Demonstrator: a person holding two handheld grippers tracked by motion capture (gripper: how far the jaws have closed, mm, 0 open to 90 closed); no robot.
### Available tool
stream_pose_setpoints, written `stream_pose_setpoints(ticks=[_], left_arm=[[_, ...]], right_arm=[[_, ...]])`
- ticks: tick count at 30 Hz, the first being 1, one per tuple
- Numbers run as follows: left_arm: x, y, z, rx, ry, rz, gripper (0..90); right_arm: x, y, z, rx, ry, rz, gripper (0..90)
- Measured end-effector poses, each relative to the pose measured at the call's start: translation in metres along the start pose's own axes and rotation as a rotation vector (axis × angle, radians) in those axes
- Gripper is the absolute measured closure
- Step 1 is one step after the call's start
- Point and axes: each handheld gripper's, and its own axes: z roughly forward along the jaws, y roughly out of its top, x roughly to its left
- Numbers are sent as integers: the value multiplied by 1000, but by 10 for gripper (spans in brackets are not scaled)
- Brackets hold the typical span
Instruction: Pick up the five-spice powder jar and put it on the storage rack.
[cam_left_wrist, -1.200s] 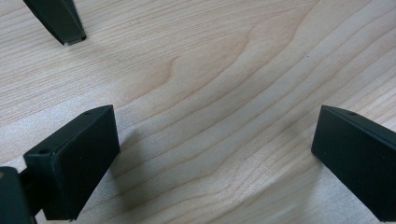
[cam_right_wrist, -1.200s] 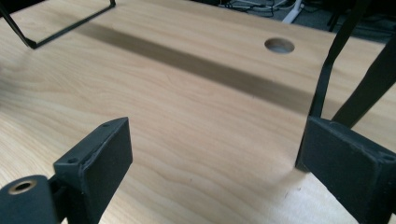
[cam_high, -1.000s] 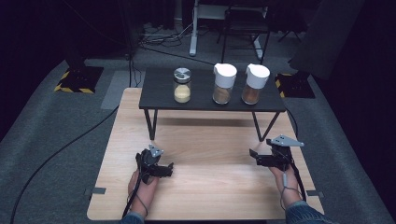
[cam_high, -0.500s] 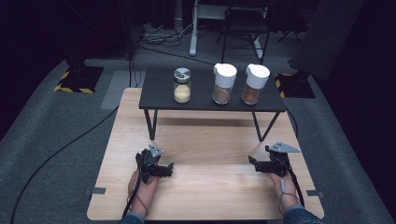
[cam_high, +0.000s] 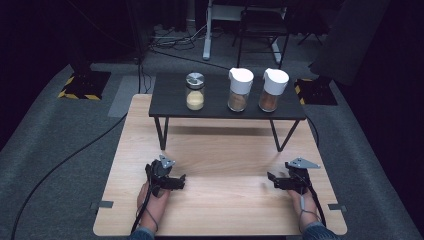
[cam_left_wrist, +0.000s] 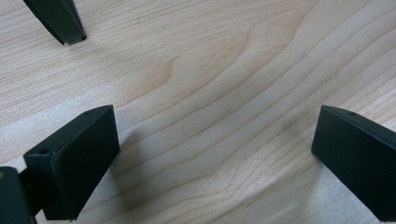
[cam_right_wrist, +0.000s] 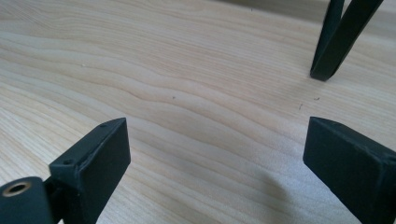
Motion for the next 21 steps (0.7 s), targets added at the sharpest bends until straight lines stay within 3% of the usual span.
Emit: stream_pose_setpoints(ticks=[15,21], left_arm=[[0,0,0,0,0,0,8],[0,0,0,0,0,0,8]], right_arm=[[4,3,9,78,-4,-3,76],[12,6,10,101,-26,-47,60]])
